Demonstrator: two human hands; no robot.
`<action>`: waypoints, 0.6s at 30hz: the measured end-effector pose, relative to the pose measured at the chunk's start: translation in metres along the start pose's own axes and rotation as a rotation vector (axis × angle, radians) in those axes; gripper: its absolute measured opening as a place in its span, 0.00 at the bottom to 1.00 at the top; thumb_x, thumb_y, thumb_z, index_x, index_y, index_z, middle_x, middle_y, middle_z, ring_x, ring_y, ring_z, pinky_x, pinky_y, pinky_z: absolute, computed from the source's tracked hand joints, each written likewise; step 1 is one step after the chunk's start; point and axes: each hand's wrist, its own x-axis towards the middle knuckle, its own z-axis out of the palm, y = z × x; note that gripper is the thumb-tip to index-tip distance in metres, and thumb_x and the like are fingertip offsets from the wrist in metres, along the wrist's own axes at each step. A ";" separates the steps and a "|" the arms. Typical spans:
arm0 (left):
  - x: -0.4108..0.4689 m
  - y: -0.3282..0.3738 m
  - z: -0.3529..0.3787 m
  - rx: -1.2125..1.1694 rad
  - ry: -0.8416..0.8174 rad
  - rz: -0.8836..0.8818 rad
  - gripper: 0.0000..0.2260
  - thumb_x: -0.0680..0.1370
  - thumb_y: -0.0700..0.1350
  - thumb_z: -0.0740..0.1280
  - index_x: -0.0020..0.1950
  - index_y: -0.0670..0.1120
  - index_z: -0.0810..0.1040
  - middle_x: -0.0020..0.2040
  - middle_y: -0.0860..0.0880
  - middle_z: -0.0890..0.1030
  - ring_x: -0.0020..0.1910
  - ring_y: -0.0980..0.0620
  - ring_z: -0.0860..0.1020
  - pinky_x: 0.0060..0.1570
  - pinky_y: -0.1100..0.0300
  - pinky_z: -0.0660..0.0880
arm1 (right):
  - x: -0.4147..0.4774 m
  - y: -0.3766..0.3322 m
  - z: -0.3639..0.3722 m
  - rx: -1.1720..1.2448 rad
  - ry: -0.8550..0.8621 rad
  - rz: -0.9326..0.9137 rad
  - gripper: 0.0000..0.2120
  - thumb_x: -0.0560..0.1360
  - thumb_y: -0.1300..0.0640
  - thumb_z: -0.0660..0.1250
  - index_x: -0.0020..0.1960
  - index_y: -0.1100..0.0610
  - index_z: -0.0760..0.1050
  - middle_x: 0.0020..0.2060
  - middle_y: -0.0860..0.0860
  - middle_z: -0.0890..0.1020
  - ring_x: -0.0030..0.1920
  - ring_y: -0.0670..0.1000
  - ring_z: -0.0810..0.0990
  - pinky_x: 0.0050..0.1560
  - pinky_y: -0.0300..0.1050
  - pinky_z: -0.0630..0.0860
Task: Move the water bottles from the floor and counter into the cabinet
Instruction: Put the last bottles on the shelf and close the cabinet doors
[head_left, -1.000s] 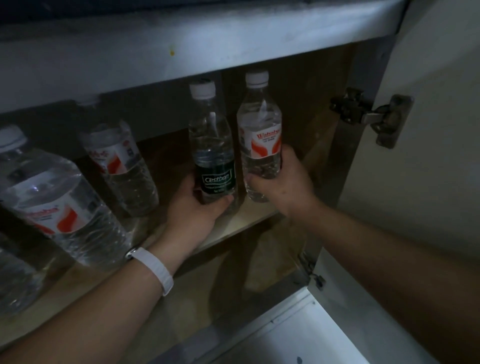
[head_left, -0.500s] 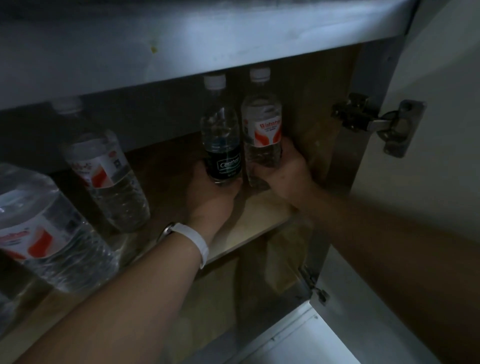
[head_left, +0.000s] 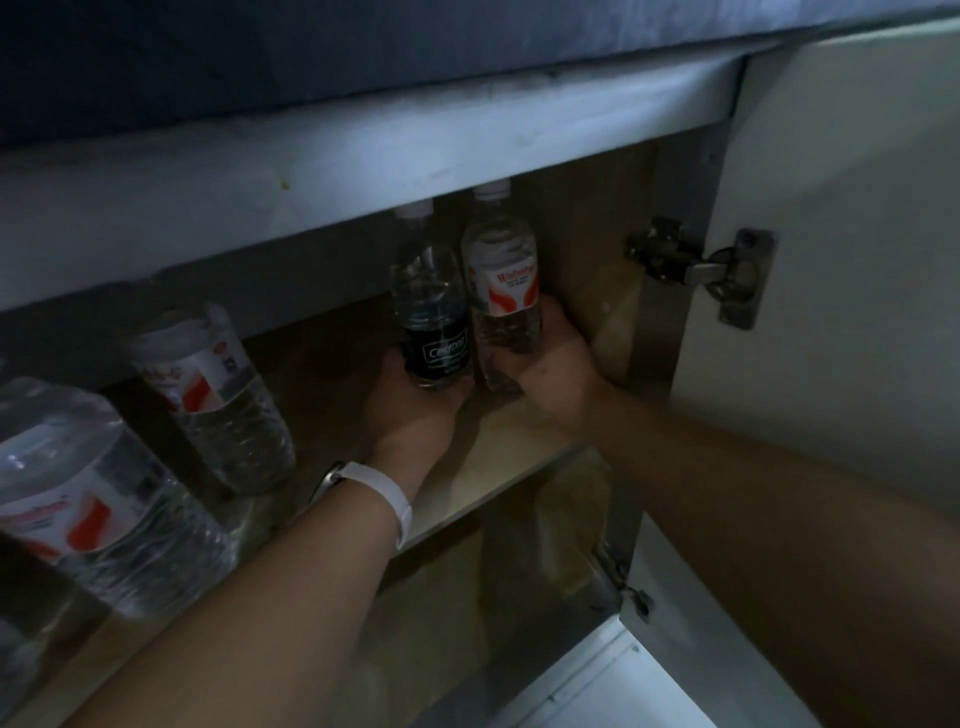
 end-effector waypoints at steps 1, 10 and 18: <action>0.000 -0.001 0.000 -0.001 0.000 0.001 0.34 0.71 0.48 0.79 0.74 0.50 0.69 0.70 0.49 0.77 0.69 0.44 0.75 0.59 0.57 0.67 | -0.001 0.000 0.000 0.003 -0.006 0.004 0.33 0.70 0.58 0.78 0.70 0.57 0.67 0.63 0.49 0.77 0.61 0.46 0.75 0.60 0.35 0.70; -0.040 -0.002 -0.018 -0.091 -0.016 0.058 0.35 0.74 0.52 0.76 0.77 0.57 0.64 0.65 0.60 0.75 0.61 0.57 0.74 0.58 0.58 0.68 | -0.033 -0.014 -0.009 0.096 0.008 0.135 0.34 0.71 0.51 0.76 0.72 0.54 0.66 0.57 0.43 0.78 0.56 0.42 0.77 0.57 0.39 0.72; -0.126 -0.045 -0.078 -0.016 0.152 0.086 0.30 0.75 0.56 0.73 0.74 0.54 0.68 0.70 0.58 0.72 0.67 0.60 0.70 0.56 0.68 0.66 | -0.086 -0.034 0.019 -0.012 -0.042 0.110 0.21 0.74 0.47 0.72 0.64 0.45 0.70 0.61 0.46 0.76 0.60 0.47 0.76 0.62 0.51 0.76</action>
